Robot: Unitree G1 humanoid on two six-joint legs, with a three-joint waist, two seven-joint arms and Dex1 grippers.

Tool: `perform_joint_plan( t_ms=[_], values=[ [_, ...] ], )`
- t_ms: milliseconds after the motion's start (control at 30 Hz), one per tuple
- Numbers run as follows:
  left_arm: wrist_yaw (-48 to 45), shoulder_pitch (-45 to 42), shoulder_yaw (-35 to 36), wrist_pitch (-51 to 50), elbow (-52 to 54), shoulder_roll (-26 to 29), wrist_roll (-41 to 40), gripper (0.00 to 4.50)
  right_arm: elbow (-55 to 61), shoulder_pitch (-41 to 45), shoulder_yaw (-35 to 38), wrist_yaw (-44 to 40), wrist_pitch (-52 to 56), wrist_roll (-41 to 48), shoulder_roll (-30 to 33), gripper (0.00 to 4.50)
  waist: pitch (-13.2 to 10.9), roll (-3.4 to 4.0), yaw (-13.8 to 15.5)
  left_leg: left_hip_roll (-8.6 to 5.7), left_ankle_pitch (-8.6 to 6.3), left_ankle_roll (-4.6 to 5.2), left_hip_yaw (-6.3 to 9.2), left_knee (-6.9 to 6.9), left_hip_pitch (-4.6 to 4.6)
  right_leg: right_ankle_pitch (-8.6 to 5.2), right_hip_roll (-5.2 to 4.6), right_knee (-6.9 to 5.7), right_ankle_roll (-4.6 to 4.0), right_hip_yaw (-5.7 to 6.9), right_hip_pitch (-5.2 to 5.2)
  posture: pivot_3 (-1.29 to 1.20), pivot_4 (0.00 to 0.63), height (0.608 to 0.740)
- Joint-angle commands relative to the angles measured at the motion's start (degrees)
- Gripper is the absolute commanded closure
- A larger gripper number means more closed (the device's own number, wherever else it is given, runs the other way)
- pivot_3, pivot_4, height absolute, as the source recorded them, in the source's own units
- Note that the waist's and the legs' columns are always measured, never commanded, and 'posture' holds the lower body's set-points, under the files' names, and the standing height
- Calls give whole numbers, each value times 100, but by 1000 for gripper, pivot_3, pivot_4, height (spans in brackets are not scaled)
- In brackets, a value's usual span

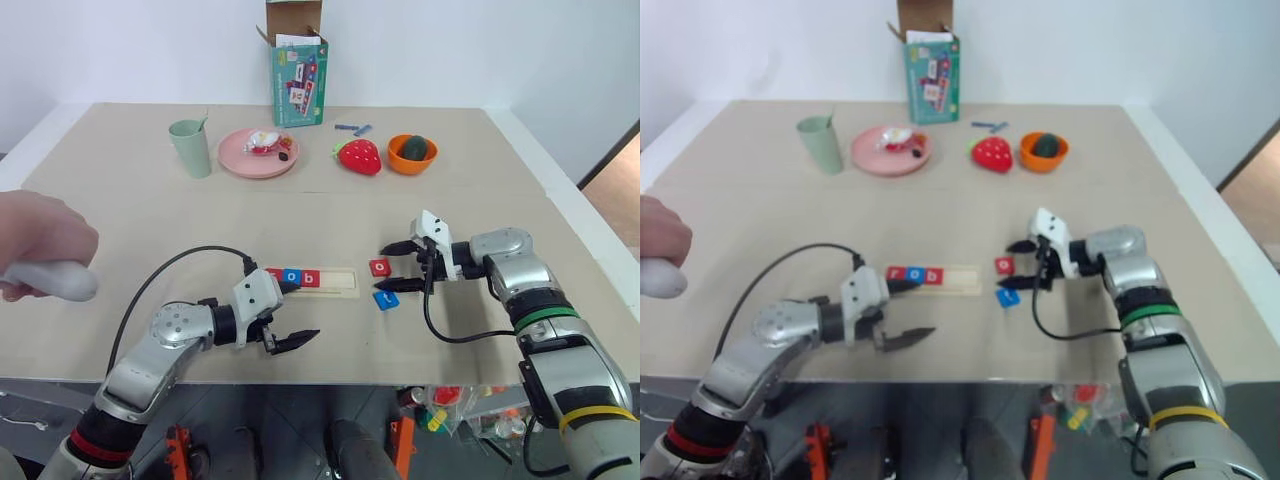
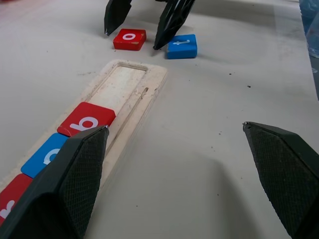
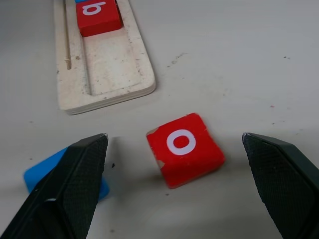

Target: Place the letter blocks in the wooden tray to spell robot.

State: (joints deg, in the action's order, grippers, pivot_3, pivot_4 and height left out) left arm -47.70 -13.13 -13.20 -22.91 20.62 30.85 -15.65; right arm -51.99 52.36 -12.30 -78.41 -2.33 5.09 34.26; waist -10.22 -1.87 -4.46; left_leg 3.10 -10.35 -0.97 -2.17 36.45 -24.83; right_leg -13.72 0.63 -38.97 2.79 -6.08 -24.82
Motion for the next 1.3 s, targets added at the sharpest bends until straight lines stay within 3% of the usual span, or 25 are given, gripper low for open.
perform_joint_plan(
  t_ms=[33,100,133,400,933,1300],
  values=[
    [43,17,123,-5,258,71,-6,0,-238,166,148,42,-238,-105,-38,46,0,0,1,0,0,0,0,0,4,0,0,0,0,0,5,0,150,740],
    [43,14,126,-14,260,81,-5,0,-360,191,163,46,-312,-159,-67,46,0,0,0,0,0,0,-1,0,16,-2,0,0,1,-1,20,0,150,740],
    [45,13,127,-17,258,87,-3,0,-416,193,174,51,-353,-187,-78,555,0,0,0,0,0,0,-1,0,24,-4,0,1,1,0,32,0,150,740],
    [60,-22,120,-28,219,94,11,0,-621,212,214,21,-522,-320,-114,3256,0,0,0,-1,0,0,0,-1,45,-7,-1,1,-2,-2,52,0,150,740],
    [56,-59,82,-11,132,19,61,0,-274,185,331,-38,-494,-213,-210,3330,0,1,-2,-1,0,0,-1,-2,47,-6,0,0,-1,-3,54,0,150,740],
    [52,-25,55,-29,134,-8,74,0,1112,-270,349,-172,417,63,-192,3330,-1,1,0,0,-1,-1,-1,-3,47,-7,-1,0,0,-2,53,0,150,740]
  ],
)
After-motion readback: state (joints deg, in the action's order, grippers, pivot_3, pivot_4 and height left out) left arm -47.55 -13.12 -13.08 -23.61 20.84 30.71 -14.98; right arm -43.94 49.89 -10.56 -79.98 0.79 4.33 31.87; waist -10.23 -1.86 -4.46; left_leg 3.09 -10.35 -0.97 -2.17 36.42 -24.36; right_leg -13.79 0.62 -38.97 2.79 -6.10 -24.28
